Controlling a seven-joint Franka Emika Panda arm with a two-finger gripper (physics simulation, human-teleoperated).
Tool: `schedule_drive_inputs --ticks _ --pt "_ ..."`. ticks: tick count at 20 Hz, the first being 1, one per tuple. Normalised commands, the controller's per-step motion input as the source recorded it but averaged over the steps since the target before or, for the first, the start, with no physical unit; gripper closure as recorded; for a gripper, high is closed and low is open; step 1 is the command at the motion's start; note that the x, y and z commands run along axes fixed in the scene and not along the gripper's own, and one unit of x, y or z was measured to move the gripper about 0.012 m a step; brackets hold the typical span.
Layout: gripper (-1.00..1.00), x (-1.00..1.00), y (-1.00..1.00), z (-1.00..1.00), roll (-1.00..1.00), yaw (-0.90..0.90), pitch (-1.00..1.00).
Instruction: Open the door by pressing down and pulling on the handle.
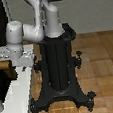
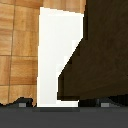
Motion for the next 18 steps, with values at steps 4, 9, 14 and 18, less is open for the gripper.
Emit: schedule_drive_inputs --ticks 4,9,14,18 --pt "-1.00 0.00 0.00 -0.25 0.00 0.00 0.00" --pt "-1.00 0.00 0.00 0.00 0.00 0.00 0.00" --pt "-1.00 0.00 0.00 0.00 0.00 0.00 0.00" --pt "-1.00 0.00 0.00 0.00 0.00 0.00 0.00"
